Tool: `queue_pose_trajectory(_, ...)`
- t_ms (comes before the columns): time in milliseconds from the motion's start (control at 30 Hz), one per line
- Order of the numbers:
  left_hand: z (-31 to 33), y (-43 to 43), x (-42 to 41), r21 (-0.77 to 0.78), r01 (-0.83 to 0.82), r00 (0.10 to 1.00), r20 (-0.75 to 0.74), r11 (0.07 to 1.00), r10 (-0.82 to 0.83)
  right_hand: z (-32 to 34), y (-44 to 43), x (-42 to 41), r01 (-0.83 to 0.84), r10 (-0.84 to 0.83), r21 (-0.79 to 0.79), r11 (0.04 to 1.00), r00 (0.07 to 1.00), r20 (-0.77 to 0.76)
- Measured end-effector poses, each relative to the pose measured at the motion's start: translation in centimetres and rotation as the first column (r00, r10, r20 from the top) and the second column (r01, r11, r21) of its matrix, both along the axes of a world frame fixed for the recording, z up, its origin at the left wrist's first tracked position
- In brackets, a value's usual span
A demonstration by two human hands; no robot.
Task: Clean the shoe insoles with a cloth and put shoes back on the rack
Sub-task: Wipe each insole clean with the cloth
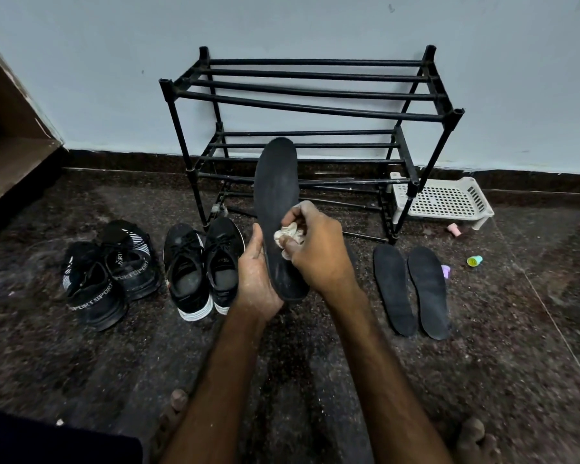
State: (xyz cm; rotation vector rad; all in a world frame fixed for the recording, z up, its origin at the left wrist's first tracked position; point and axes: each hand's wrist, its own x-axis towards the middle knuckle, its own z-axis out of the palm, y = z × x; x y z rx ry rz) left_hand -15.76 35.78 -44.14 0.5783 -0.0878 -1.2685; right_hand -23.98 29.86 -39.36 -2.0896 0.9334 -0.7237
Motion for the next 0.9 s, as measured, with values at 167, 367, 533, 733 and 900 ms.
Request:
queue_pose_trajectory(167, -0.2, 0.1, 0.2, -0.012, -0.058, 0.998, 0.019, 0.998, 0.058, -0.2, -0.3, -0.6, -0.104, 0.121, 0.143, 0.984, 0.986, -0.113)
queue_pose_trajectory(367, 0.1, -0.1, 0.2, -0.033, -0.059, 0.997, 0.048, 0.998, 0.061, -0.3, -0.3, -0.2, -0.02, 0.02, 0.023, 1.0, 1.0, -0.023)
queue_pose_trajectory(533, 0.0, 0.0, -0.2, -0.028, -0.036, 0.998, 0.043, 0.999, 0.037, -0.7, -0.2, -0.5, -0.005, 0.018, 0.095, 0.995, 0.991, -0.131)
queue_pose_trajectory(733, 0.0, 0.0, -0.4, 0.024, -0.056, 0.998, 0.037, 0.998, 0.055, -0.1, 0.4, 0.3, 0.053, -0.053, -0.009, 0.999, 0.998, 0.024)
queue_pose_trajectory(900, -0.4, 0.1, -0.2, 0.004, -0.05, 0.998, 0.031, 0.999, 0.05, -0.2, 0.3, -0.1, 0.012, -0.008, 0.05, 0.999, 0.998, -0.065)
